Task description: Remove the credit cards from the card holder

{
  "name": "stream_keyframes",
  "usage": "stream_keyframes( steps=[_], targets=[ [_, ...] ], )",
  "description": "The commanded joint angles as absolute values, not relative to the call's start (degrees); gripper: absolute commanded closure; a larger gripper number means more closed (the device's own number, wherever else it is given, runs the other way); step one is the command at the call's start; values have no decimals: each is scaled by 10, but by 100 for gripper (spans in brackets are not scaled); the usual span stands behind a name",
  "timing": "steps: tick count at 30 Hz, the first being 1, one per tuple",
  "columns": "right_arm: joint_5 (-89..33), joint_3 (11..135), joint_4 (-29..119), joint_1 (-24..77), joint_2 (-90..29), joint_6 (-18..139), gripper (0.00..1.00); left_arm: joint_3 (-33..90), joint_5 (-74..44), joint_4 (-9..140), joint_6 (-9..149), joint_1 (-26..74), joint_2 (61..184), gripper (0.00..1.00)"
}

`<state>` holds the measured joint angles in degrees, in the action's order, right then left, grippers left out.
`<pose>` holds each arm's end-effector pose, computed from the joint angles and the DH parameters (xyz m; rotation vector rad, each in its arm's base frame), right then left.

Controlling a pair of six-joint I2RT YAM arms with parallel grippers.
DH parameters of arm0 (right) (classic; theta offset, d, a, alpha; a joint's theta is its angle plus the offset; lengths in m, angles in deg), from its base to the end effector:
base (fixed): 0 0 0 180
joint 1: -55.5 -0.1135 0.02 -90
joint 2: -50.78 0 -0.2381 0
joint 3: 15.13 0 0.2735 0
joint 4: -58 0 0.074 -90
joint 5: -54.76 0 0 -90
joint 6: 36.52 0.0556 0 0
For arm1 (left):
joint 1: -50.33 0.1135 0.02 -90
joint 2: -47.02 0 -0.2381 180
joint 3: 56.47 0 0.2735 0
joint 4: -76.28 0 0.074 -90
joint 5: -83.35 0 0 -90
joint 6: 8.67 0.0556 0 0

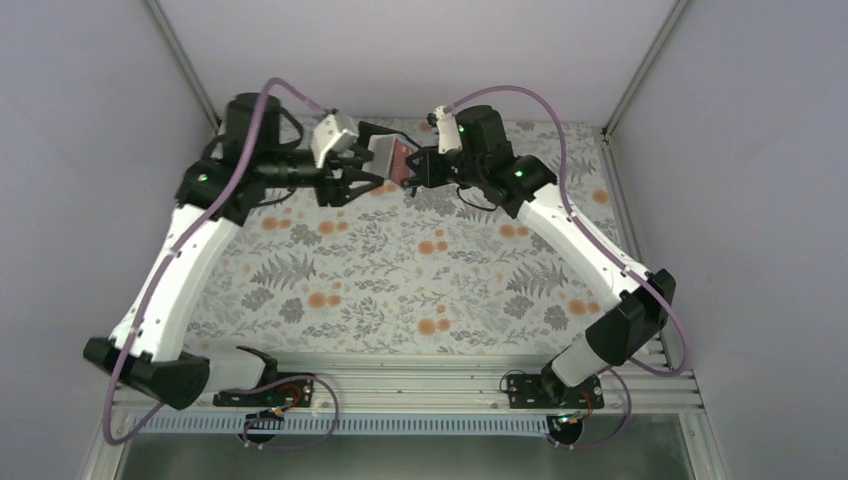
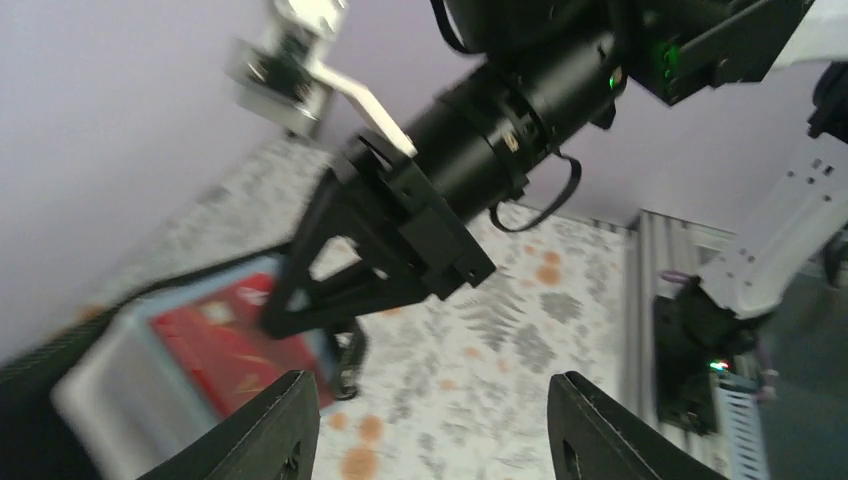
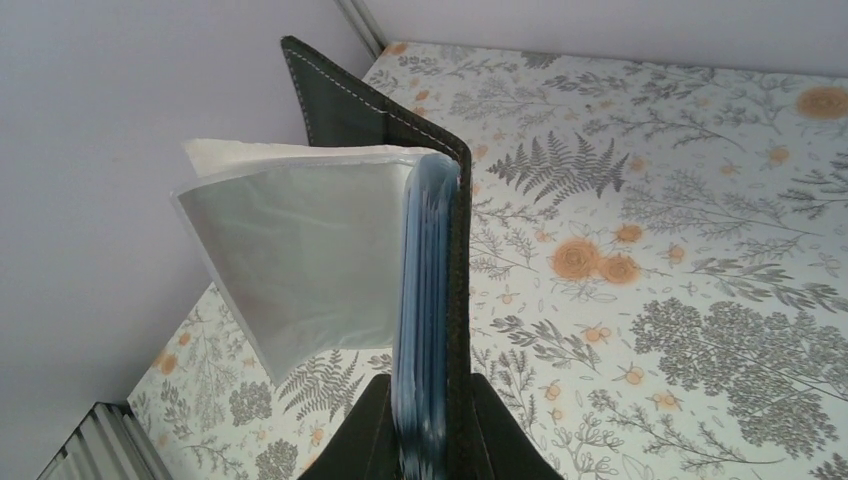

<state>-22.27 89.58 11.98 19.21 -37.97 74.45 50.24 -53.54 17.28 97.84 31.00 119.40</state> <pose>0.3059 0.2401 0.3625 -0.4340 2.1502 0.8232 0.2466 -0.1295 0.4479 1.0750 1.6268 -0.8441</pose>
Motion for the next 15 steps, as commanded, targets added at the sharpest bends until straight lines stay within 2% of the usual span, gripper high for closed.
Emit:
stream_keyframes(
  steps=[1,4,10,15],
  targets=[
    [-207,928,140,180,-392,745,96,467,-565,181,941,275,1235,44],
    [-203,933,140,179,-394,735,96,465,-547,186,926,261,1264,47],
    [-108,906,183,181,-359,683,96,454,-543,214,925,294,1267,59],
    [-37,894,201,181,-336,639,96,445,-502,213,925,300,1268,63]
  ],
)
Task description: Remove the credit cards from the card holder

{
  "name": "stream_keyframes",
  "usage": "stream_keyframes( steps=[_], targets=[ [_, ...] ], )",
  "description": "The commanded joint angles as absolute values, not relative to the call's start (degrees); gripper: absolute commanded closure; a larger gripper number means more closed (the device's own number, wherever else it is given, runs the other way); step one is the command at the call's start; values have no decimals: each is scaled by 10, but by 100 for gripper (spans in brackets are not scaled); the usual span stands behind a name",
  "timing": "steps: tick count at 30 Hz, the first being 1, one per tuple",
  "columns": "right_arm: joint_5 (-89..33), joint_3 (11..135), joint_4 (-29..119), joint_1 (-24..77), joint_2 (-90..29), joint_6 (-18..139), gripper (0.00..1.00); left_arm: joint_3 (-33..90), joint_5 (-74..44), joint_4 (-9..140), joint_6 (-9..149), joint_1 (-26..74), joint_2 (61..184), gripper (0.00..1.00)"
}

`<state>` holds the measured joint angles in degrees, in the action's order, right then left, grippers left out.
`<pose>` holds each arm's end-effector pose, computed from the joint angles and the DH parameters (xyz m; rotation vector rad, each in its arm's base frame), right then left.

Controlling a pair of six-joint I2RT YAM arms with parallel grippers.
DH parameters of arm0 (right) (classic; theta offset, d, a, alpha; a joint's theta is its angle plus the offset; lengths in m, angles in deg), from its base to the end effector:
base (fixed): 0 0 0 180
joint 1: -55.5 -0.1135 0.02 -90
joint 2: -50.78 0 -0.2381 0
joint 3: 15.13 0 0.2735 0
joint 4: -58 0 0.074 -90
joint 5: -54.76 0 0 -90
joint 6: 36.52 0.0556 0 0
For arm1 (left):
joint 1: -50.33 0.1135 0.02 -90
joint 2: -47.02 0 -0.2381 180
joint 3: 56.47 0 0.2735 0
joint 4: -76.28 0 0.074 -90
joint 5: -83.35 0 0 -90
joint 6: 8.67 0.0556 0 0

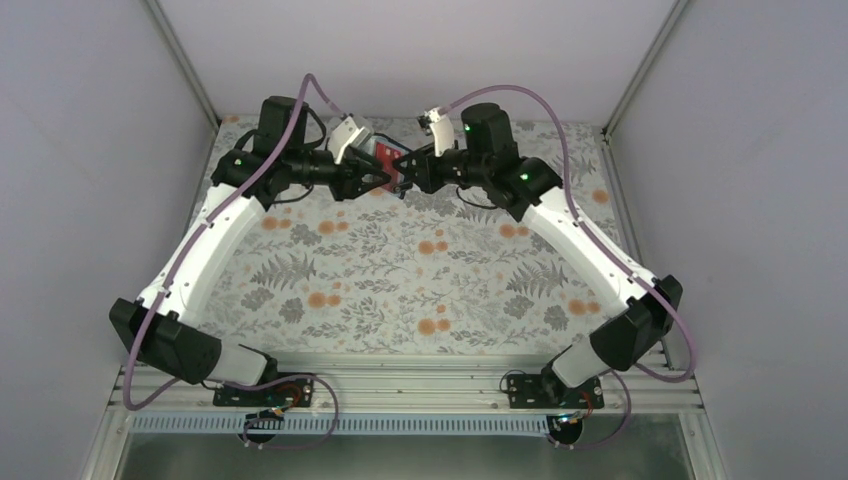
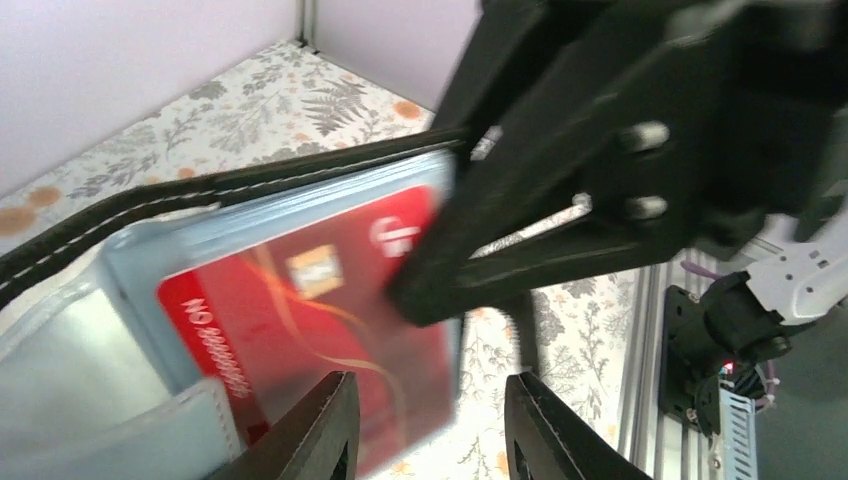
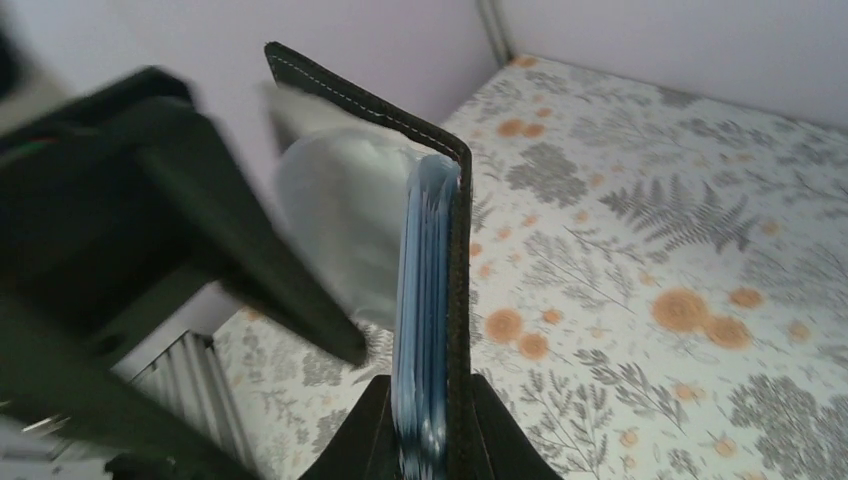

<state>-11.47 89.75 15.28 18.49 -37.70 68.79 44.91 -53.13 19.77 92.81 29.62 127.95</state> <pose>0.2963 0.2514 0.3734 -0.6701 2.0267 0.9793 0.2940 -0.1542 0.3781 1.0154 1.8763 -0.9775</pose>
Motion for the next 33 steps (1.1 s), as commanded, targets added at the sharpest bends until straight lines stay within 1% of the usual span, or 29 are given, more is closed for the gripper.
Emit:
stream_keyframes(
  steps=[1,5,12,17,18,23,24,27,29,30,33],
  targets=[
    [-33,889,203,181,-330,632,96,448,-493,210,929,306,1264,64],
    [5,873,217,182,-312,612,96,461,-476,197,936,321,1249,64],
    [52,867,214,182,-304,575,96,472,-490,178,957,323,1245,63],
    [119,853,230,181,-292,552,96,476,-538,174,965,322,1246,64],
    [128,847,236,182,-287,547,96,475,-566,174,966,321,1246,64],
    [90,850,252,182,-292,565,96,481,-634,169,975,288,1256,62],
    [84,851,255,182,-295,568,96,487,-645,166,976,287,1258,64],
    [79,847,267,182,-296,575,96,505,-662,165,976,287,1258,80],
    [84,846,270,181,-298,577,96,510,-673,166,973,287,1258,93],
    [86,846,272,182,-300,578,96,511,-677,164,973,287,1258,97],
    [89,844,273,182,-300,575,96,509,-685,157,981,288,1252,98]
  ],
)
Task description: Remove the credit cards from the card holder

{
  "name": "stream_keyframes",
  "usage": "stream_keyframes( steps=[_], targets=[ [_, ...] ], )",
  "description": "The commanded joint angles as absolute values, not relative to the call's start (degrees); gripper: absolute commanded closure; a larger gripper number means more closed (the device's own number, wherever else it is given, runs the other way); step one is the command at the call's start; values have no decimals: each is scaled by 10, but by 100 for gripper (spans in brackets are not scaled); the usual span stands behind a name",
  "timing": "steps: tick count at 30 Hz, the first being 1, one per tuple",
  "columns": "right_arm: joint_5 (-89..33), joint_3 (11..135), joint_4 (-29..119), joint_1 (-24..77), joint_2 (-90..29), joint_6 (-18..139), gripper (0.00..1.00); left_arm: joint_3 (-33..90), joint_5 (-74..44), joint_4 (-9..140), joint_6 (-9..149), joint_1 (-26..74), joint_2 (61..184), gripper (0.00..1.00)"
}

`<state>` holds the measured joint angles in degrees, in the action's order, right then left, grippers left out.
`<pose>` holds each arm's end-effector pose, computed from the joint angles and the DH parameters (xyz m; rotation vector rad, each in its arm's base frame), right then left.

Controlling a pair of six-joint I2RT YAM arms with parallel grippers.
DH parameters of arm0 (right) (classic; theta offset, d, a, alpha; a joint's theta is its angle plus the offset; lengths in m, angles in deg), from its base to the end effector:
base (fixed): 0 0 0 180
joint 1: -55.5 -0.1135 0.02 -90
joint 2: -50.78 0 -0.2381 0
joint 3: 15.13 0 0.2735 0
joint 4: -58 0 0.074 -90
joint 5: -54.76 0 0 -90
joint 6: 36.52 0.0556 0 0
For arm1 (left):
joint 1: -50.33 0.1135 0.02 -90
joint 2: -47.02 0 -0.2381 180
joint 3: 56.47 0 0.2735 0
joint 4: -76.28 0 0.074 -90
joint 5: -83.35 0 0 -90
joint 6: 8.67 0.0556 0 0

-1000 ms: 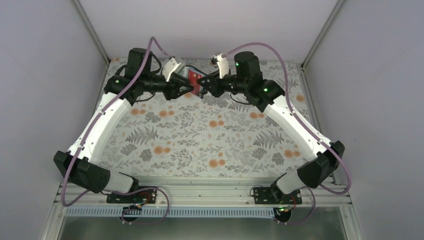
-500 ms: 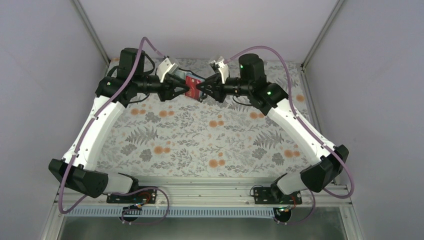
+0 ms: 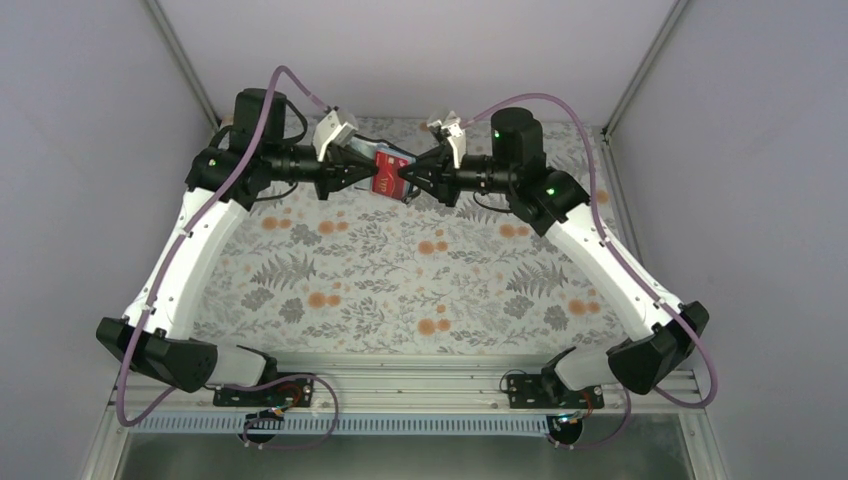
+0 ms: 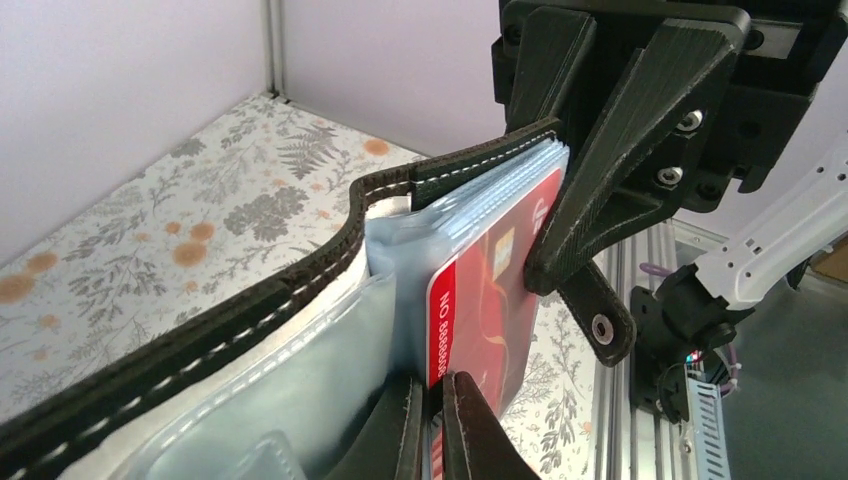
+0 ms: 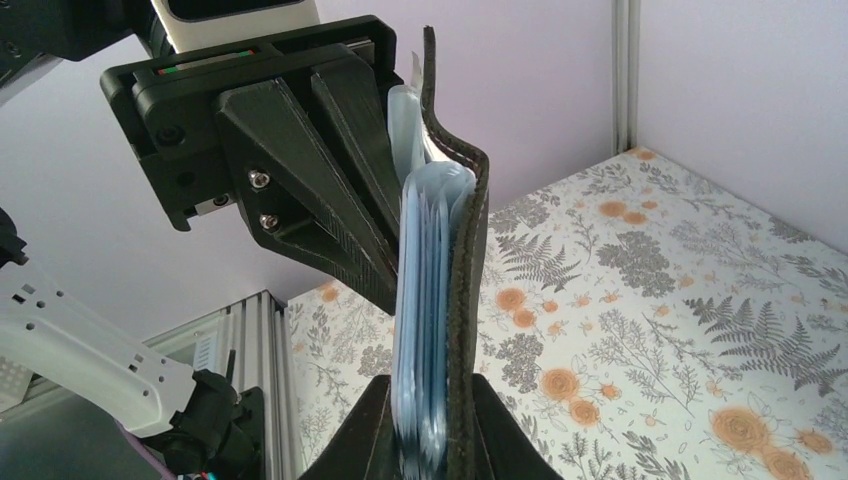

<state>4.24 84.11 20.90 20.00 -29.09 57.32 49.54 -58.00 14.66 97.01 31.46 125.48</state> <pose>0.2624 0.2306 0.4030 -0.9951 1.6885 1.1066 0.2745 -0.1397 0.4124 1.0829 1.7606 -0.9920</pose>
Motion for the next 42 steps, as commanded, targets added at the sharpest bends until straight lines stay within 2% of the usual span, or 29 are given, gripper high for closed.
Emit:
stream_keyframes(
  steps=[1,4,14,21,28,31,34,36,42],
  targets=[
    [90,841,273,182,-297,574,96,507,-686,154,983,289,1250,98],
    [93,828,278,183,-289,571,95,501,-695,154,983,299,1243,98],
    [130,768,312,198,-254,563,74,475,-719,156,980,362,1231,98],
    [143,771,312,199,-263,563,75,462,-707,149,994,364,1222,98],
    [144,761,299,204,-257,558,71,468,-707,144,1004,376,1217,98],
    [146,764,294,205,-257,556,73,462,-697,152,999,376,1220,98],
    [140,768,294,206,-257,560,89,462,-698,155,994,376,1220,98],
    [139,769,292,207,-257,559,95,466,-698,152,996,376,1219,98],
    [132,762,270,222,-245,545,96,460,-647,150,1012,400,1210,98]
  ],
)
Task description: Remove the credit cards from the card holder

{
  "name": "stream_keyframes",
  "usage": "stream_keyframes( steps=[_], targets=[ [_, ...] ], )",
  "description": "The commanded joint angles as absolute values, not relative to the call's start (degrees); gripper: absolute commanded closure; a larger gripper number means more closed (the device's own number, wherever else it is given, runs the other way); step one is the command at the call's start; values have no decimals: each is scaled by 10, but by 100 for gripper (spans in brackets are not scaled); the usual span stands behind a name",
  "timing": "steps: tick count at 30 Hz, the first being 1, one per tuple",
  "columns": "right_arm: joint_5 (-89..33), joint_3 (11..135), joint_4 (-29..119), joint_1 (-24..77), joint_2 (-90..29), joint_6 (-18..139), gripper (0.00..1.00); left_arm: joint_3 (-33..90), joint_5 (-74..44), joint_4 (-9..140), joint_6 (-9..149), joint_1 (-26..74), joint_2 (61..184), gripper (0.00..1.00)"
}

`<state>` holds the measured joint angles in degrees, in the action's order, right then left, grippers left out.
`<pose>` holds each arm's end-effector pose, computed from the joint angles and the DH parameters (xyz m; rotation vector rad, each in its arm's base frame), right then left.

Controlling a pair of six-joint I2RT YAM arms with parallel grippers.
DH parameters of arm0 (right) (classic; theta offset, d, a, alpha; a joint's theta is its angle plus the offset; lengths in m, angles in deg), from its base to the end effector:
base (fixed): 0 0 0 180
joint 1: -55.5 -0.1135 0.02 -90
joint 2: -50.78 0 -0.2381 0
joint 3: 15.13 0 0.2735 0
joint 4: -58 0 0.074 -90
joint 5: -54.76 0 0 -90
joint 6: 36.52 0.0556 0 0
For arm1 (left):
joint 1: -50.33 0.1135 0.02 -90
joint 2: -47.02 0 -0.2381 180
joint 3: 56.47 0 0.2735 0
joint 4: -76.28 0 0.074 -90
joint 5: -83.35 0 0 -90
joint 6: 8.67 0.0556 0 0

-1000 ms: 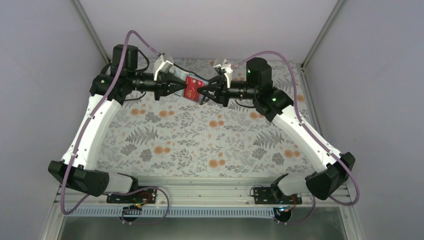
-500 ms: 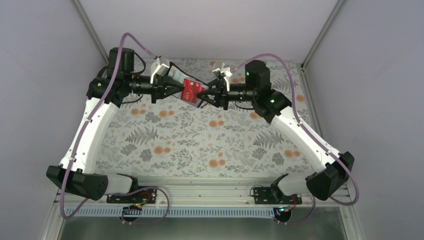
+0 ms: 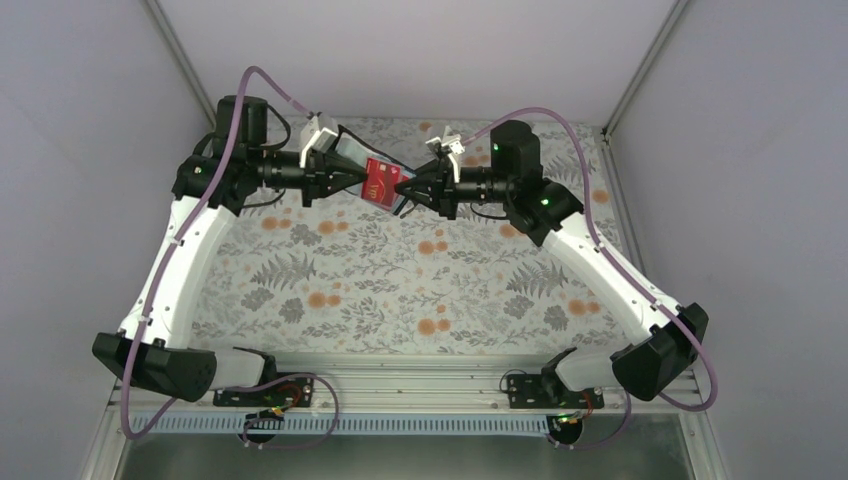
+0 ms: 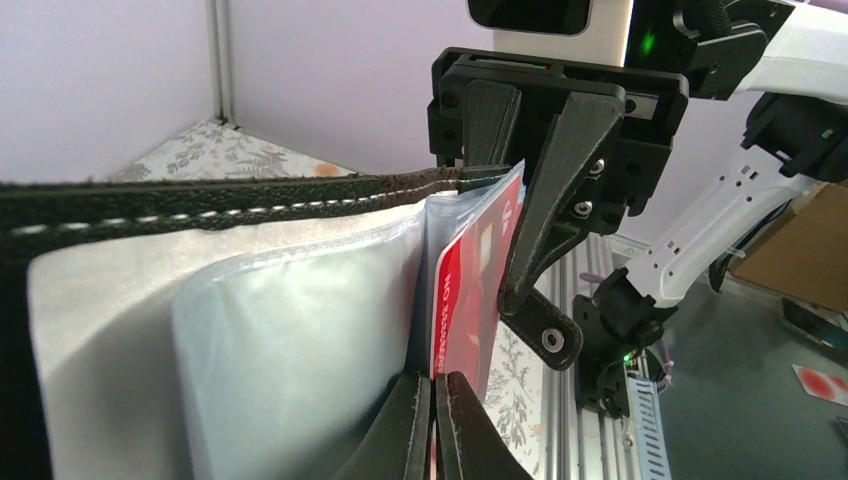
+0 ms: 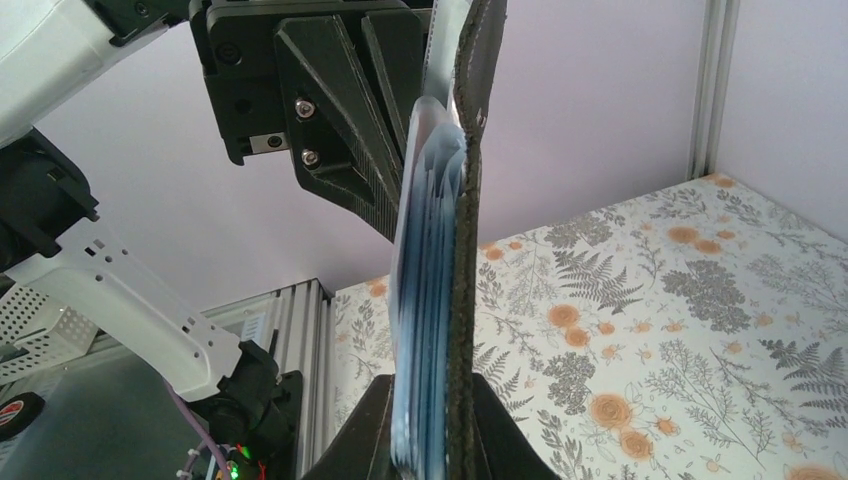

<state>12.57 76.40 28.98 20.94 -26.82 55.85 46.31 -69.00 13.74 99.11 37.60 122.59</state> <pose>0.2581 0.2278 0.3829 -1.0950 1.5726 1.2031 0.2675 -0.1109 0.4114 1.0796 1.6868 -1.1118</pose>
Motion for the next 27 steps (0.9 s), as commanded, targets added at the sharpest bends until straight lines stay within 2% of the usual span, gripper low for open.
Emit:
stream_keyframes(
  steps=[1,5,10,13,15,17,18,23,27],
  targets=[
    [131,764,266,225,-244,544,96,456,-643,151,1013,400,1210,98],
    [140,769,258,228,-245,543,95,444,-651,151,1018,400,1208,98],
    [169,778,272,229,-252,554,87,436,-674,171,1002,398,1209,98],
    [173,787,277,228,-258,557,89,429,-684,174,1000,393,1211,98],
    [173,786,279,229,-258,555,95,424,-684,171,1007,389,1211,98],
    [174,784,276,229,-260,554,96,423,-693,163,1022,379,1212,97],
    [175,783,276,229,-261,554,96,424,-696,160,1028,373,1212,95],
    [211,786,281,228,-269,551,96,446,-673,163,1031,346,1228,72],
    [220,788,269,228,-270,539,96,445,-665,184,1020,344,1234,70]
  ],
)
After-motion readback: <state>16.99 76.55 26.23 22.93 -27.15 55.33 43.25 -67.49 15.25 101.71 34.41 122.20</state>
